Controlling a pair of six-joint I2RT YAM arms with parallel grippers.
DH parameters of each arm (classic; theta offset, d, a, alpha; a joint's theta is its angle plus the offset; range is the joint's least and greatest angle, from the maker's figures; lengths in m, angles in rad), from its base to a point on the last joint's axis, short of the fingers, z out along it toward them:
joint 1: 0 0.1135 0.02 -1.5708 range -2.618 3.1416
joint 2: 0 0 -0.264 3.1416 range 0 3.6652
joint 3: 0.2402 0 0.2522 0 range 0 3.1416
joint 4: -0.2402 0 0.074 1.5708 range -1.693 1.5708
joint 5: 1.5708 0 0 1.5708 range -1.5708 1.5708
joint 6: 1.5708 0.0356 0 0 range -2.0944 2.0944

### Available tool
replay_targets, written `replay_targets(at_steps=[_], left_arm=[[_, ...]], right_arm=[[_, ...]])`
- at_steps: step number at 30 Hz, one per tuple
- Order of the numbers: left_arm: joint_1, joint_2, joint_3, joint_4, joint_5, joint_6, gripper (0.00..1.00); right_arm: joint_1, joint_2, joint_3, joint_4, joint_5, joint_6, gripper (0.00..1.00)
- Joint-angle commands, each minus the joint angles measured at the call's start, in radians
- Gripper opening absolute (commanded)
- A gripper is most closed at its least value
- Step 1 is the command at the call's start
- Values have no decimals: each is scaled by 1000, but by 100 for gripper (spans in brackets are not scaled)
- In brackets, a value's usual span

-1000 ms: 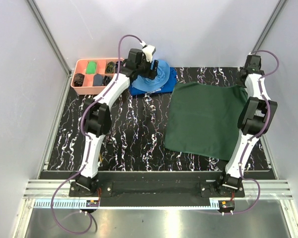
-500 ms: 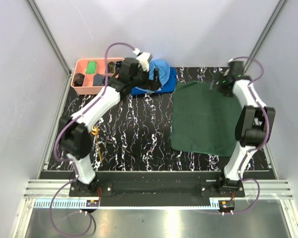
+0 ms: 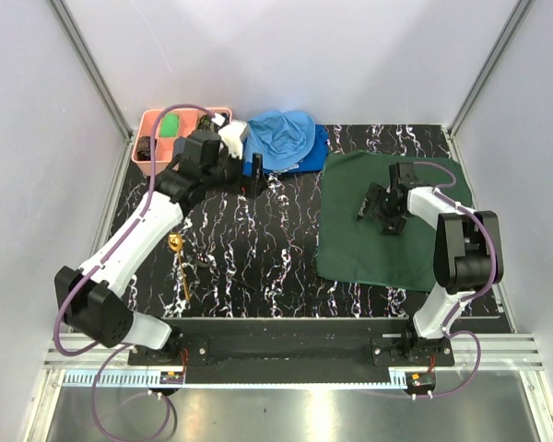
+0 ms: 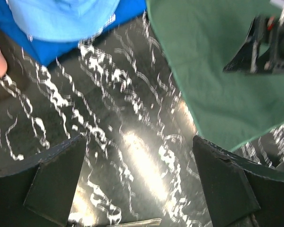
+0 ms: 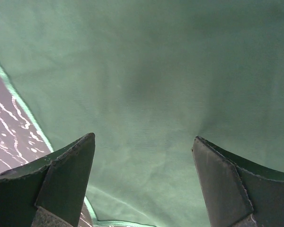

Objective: Fold the napkin, place the utensils inside, and roll it up
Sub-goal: Flatten the napkin out

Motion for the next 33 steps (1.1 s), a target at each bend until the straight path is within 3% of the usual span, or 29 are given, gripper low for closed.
replay_targets(at_steps=[1, 13, 16, 22, 25, 28, 29, 33], left_arm=[[6, -55, -51, -50, 0, 82, 98], [14, -93, -122, -21, -52, 84, 98], [14, -102, -134, -16, -51, 76, 98], [14, -124, -144, -13, -57, 71, 98], [12, -133, -148, -10, -60, 68, 98], [14, -136, -148, -10, -48, 64, 98], [14, -138, -148, -10, -43, 61, 98], [14, -144, -150, -10, -37, 56, 98]], right_arm=[[36, 32, 23, 90, -17, 56, 92], [229, 273, 379, 107, -100, 84, 91], [233, 188, 411, 103, -94, 87, 91], [214, -145, 212, 31, 39, 100, 96], [84, -315, -44, -12, -21, 137, 96], [-161, -458, -205, -52, -83, 143, 91], [-250, -489, -228, -89, -78, 139, 91], [-353, -571, -287, -156, 23, 134, 89]])
